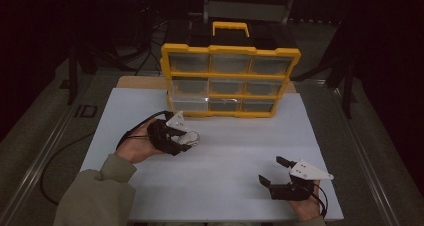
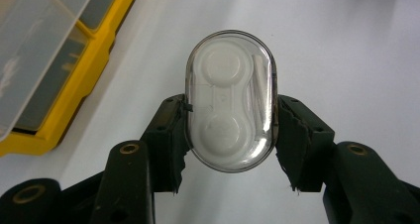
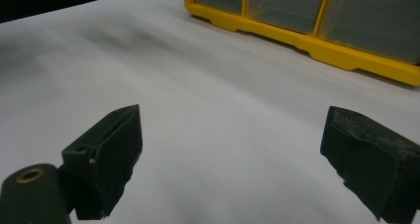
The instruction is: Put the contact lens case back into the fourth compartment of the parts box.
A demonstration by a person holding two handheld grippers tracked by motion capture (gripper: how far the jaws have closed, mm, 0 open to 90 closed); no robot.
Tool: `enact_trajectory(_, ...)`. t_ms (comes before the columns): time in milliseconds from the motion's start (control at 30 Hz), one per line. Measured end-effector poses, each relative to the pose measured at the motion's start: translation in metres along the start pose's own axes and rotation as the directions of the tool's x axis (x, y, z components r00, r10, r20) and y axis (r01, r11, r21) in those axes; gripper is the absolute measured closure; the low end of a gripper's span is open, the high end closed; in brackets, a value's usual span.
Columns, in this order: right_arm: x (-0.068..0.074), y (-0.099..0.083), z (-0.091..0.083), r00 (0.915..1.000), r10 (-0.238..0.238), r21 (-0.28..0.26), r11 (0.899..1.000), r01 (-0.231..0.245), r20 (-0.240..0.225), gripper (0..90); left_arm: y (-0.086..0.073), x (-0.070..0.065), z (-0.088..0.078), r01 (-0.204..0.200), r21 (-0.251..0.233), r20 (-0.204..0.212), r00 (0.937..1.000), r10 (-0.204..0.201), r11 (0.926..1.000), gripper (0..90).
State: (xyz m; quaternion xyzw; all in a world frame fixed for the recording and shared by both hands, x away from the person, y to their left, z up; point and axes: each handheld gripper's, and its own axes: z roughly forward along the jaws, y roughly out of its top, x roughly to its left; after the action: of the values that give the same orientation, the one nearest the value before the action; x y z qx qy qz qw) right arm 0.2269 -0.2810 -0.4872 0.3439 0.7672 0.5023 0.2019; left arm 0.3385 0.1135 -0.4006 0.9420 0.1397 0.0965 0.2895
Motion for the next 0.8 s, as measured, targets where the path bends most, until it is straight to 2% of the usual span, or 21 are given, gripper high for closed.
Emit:
enact_trajectory(200,0.0,0.0,0.0,1.0,0.0,-0.001,1.0,0.0,0.0,8.9,0.0,0.003,-0.004,0.008,-0.002,-0.01,0.9999,-0.008,1.0,49.3)
enact_trajectory(800,0.0,0.0,0.0,1.0,0.001,-0.002,1.0,-0.001,-0.001,8.9,0.005,0.01,-0.017,-0.004,0.008,-0.028,0.9996,0.004,1.0,49.3)
